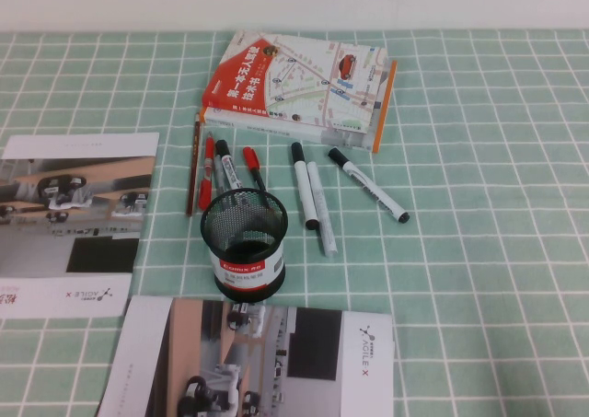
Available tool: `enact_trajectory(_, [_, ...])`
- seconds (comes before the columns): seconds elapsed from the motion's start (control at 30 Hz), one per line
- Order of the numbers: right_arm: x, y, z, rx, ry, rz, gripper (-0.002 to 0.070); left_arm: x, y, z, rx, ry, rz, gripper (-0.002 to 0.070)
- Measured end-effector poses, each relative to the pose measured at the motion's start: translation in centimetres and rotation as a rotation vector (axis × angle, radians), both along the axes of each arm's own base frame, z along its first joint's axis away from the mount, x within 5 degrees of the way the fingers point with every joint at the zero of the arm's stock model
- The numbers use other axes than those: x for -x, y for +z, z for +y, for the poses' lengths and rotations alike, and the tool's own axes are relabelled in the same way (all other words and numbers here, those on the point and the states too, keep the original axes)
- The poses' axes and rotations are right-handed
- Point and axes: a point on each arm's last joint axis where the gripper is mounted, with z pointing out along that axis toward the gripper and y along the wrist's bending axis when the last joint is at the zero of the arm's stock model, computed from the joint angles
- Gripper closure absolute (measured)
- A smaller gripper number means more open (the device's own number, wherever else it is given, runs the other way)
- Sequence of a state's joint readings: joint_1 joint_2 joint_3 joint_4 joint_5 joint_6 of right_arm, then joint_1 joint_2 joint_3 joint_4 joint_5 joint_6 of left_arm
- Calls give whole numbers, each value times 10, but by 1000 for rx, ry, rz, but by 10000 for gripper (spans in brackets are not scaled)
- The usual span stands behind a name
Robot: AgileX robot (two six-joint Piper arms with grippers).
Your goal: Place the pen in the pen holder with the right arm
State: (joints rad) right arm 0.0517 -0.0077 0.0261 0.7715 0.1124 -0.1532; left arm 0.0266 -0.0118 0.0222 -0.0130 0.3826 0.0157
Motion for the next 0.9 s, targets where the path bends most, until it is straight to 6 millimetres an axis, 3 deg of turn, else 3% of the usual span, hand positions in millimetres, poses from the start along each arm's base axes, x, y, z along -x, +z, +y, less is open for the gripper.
enact_trajectory(0.1, [2,9,4,-1,46,14,696,0,0,0,0,0,0,679])
enact_trajectory(0.27, [-4,49,14,30,156,107,696,0,0,0,0,0,0,679])
enact_trajectory(0.47, [-33,85,24,146,290,350,696,0,0,0,0,0,0,679])
enact_trajectory(0.63, [-70,108,29,247,386,554,696,0,0,0,0,0,0,679])
enact_trajectory(0.9, [-146,120,44,371,508,760,696,0,0,0,0,0,0,679])
